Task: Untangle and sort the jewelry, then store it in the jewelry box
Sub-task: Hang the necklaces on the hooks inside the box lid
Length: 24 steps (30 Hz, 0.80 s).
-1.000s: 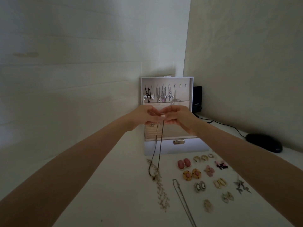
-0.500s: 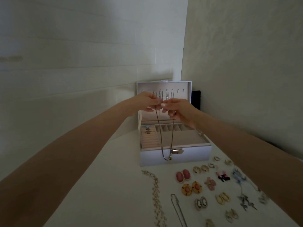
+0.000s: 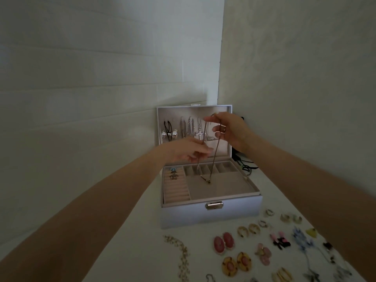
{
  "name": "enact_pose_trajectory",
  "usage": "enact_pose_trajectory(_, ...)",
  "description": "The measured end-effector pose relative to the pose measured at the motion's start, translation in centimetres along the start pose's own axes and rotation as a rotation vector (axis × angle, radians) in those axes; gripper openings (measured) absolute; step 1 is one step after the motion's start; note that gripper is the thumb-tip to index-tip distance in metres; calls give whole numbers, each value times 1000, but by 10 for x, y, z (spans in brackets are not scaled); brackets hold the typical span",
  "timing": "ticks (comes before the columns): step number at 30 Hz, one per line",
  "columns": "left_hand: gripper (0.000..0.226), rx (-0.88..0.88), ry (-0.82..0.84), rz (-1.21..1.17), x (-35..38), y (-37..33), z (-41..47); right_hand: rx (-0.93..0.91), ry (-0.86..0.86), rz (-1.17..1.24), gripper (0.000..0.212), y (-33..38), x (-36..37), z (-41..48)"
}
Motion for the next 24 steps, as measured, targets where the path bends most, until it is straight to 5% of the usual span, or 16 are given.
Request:
enact_pose_trajectory(4, 20, -29, 111, 50, 13, 20, 3, -24, -128, 64, 10, -2, -23, 13)
enact_pose_trajectory(9, 25, 30, -150, -175, -17, 30, 12, 11, -277, 145, 11, -12, -54, 19)
enact_pose_trajectory(12, 18, 36, -265, -224, -27, 36, 16, 1, -240, 149, 12, -13, -52, 23)
enact_pose_trajectory(20, 16, 87, -138, -59, -2, 20, 30, -32, -54, 85, 5, -7, -20, 28)
enact_pose_trajectory(24, 17, 1, 0, -395, 14, 14, 34, -49, 33, 164, 9, -4, 2, 30)
Point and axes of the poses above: each hand's wrist, its own z-axis towards the middle knuckle, its own x-axis out of the palm, y = z × x, the point moved 10 cm from there along z, towards the middle knuckle, and after that the axes turned 2 degrees about -z, right-handed, at the moved point
